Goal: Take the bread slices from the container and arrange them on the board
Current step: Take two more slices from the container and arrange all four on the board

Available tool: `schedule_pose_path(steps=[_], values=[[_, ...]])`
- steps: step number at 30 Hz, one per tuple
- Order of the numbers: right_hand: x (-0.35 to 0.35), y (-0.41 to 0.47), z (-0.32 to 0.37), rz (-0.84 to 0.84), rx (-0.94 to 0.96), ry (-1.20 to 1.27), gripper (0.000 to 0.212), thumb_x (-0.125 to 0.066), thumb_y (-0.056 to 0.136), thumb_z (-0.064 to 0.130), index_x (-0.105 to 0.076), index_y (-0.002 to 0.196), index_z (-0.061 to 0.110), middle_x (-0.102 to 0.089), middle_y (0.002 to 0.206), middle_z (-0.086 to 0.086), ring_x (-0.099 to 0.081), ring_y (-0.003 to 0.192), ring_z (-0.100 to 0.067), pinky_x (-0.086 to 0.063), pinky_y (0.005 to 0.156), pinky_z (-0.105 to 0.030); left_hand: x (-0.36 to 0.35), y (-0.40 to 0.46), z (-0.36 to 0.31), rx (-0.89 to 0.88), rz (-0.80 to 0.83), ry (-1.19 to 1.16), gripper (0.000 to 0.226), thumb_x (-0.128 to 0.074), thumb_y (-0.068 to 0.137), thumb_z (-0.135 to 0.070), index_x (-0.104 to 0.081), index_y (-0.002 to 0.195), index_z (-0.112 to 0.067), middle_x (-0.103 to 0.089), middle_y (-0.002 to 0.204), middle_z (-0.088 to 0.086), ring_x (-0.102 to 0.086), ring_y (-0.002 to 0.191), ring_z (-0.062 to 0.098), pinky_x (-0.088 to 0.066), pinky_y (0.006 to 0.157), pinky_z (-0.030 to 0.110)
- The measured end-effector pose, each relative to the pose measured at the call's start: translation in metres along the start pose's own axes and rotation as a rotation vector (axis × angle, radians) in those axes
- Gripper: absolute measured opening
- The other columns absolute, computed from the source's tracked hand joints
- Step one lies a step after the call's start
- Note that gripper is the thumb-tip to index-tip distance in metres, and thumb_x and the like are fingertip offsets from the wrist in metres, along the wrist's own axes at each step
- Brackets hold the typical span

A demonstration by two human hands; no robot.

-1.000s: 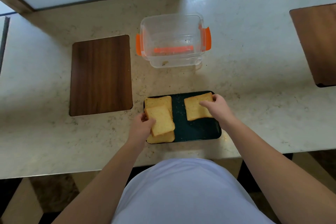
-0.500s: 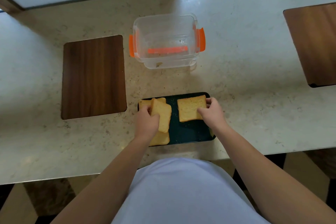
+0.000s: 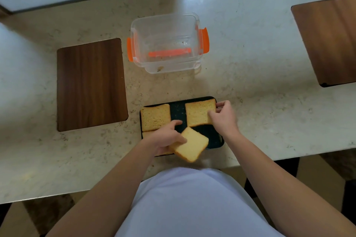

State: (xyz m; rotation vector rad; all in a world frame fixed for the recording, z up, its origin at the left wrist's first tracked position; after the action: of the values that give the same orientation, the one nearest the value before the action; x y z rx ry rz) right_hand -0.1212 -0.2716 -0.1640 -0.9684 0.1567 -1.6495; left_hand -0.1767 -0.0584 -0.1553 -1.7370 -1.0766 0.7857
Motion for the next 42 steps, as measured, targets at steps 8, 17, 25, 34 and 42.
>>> schedule_pose_path(steps=[8, 17, 25, 34, 42], values=[[-0.002, -0.009, 0.011, 0.07, 0.122, -0.32, 0.051, -0.058, 0.092, 0.024, -0.053, 0.141, 0.012, -0.055, 0.13, -0.008, -0.056, 0.115, -0.026, -0.051, 0.094, -0.043, -0.008, 0.005, 0.0, 0.025, 0.064, -0.127, 0.074, -0.067, 0.086, 0.0, -0.039, 0.149, -0.026, -0.056, 0.132, 0.016, -0.064, 0.111, 0.036, -0.056, 0.093, 0.054], [-0.003, -0.012, 0.006, 0.112, 0.088, -0.31, 0.055, -0.057, 0.089, 0.022, -0.05, 0.142, 0.009, -0.053, 0.136, -0.011, -0.054, 0.119, -0.026, -0.045, 0.091, -0.035, -0.011, 0.008, 0.0, 0.001, 0.082, -0.145, 0.085, -0.067, 0.086, 0.001, -0.031, 0.153, -0.036, -0.059, 0.133, 0.015, -0.065, 0.111, 0.037, -0.054, 0.094, 0.057], [-0.002, -0.005, 0.011, 0.145, 0.078, -0.351, 0.06, -0.054, 0.09, 0.025, -0.046, 0.147, 0.01, -0.044, 0.143, -0.013, -0.045, 0.131, -0.03, -0.044, 0.106, -0.047, -0.018, 0.008, -0.003, -0.002, 0.092, -0.124, 0.086, -0.067, 0.085, 0.002, -0.03, 0.154, -0.035, -0.057, 0.136, 0.016, -0.066, 0.111, 0.037, -0.055, 0.093, 0.057], [-0.003, 0.002, 0.012, 0.154, 0.088, -0.316, 0.057, -0.055, 0.089, 0.025, -0.05, 0.144, 0.011, -0.046, 0.141, -0.013, -0.05, 0.126, -0.03, -0.045, 0.106, -0.047, -0.02, 0.007, -0.012, -0.019, 0.075, -0.134, 0.086, -0.063, 0.088, 0.005, -0.025, 0.155, -0.033, -0.053, 0.139, 0.017, -0.065, 0.11, 0.038, -0.056, 0.091, 0.058], [0.008, -0.012, 0.014, 0.067, 0.191, -0.349, 0.053, -0.052, 0.096, 0.031, -0.05, 0.144, 0.01, -0.051, 0.135, -0.012, -0.052, 0.121, -0.026, -0.049, 0.096, -0.043, -0.012, 0.004, -0.01, -0.056, -0.113, -0.069, 0.086, -0.066, 0.087, 0.0, -0.025, 0.154, -0.035, -0.049, 0.139, 0.008, -0.062, 0.107, 0.03, -0.058, 0.079, 0.046]])
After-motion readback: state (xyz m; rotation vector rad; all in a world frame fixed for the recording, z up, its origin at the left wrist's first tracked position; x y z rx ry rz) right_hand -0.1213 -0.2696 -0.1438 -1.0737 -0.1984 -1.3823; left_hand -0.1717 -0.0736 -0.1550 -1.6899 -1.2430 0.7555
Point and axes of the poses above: each hand's wrist, its own y-axis towards the middle knuckle, its own x-axis out of the back of the hand, z = x × y, the point moved 8 cm from there along y, towards the middle knuckle
